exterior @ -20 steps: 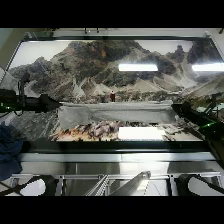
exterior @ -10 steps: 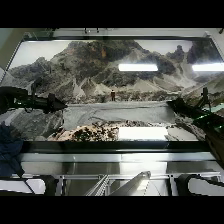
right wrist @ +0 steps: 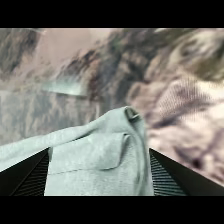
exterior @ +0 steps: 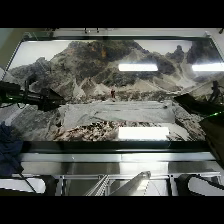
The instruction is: Fold the shirts.
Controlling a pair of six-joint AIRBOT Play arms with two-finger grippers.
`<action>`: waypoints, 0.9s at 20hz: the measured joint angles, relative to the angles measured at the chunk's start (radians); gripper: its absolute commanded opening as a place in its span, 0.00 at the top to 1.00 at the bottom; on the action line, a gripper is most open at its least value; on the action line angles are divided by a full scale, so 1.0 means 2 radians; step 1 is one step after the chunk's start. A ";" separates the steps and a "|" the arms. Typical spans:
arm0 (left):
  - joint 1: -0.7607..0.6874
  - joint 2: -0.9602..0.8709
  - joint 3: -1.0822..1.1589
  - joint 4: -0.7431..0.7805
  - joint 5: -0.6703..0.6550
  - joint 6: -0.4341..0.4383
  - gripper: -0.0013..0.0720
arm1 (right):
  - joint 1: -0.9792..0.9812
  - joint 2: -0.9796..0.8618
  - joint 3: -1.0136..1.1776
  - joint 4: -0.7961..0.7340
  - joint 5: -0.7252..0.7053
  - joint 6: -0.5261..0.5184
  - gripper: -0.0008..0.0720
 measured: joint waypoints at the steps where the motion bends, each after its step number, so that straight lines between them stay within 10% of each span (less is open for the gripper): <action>1: 0.002 0.006 0.009 0.000 0.007 -0.005 0.47 | -0.006 -0.002 0.013 -0.022 0.007 0.022 0.01; 3: -0.001 0.018 0.020 0.000 0.018 -0.012 0.98 | -0.013 -0.023 0.037 -0.051 0.033 0.056 0.01; 11: -0.017 0.044 0.031 0.000 0.049 -0.021 0.96 | -0.008 -0.127 0.073 -0.067 0.147 0.096 0.04; 14: -0.054 0.046 0.031 0.000 0.048 -0.024 0.96 | 0.019 -0.150 0.076 -0.050 0.161 0.090 0.22; 16: -0.096 0.043 0.031 0.000 0.025 -0.030 0.96 | 0.043 -0.162 0.082 -0.046 0.159 0.083 0.96; 18: -0.146 0.029 0.031 0.000 -0.006 -0.036 0.96 | 0.061 -0.168 0.094 -0.038 0.166 0.078 0.97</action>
